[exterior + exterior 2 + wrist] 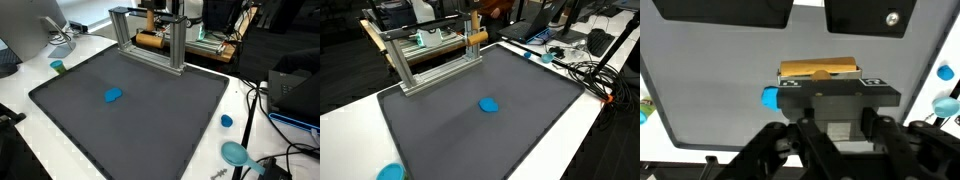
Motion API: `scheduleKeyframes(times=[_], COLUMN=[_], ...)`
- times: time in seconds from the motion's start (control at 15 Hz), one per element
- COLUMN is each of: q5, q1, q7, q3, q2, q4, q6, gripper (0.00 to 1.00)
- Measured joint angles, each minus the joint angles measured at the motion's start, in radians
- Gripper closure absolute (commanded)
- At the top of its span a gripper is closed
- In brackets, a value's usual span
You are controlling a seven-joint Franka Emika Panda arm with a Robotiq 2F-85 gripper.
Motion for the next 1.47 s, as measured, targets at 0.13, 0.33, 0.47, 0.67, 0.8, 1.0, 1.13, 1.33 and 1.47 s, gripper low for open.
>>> scheduleKeyframes(times=[0.13,0.33,0.47,0.67,0.8,1.0,1.13,1.33,1.47], q5=[0.0,0.003,0.006,0.009,0.009,0.02,0.023,0.03,0.03], q1=[0.0,0.0,-0.003,-0.011,-0.022,-0.031,-0.031,-0.031,-0.032], q7=[0.0,0.0,0.001,0.002,0.006,0.009,0.016,0.019,0.019], q3=[0.0,-0.006,-0.019,-0.043,-0.054,-0.064,-0.064,-0.063,-0.063], q2=[-0.001,0.003,0.002,-0.011,-0.026,-0.05,-0.065,-0.08,-0.085], q4=[-0.004,-0.003,-0.004,-0.009,-0.017,-0.033,-0.046,-0.063,-0.07], q6=[-0.003,-0.049,-0.078,-0.099,-0.116,-0.169,-0.197,-0.235,-0.252], gripper=[0.79,0.79,0.79,0.79,0.79,0.79,0.79,0.79,0.79])
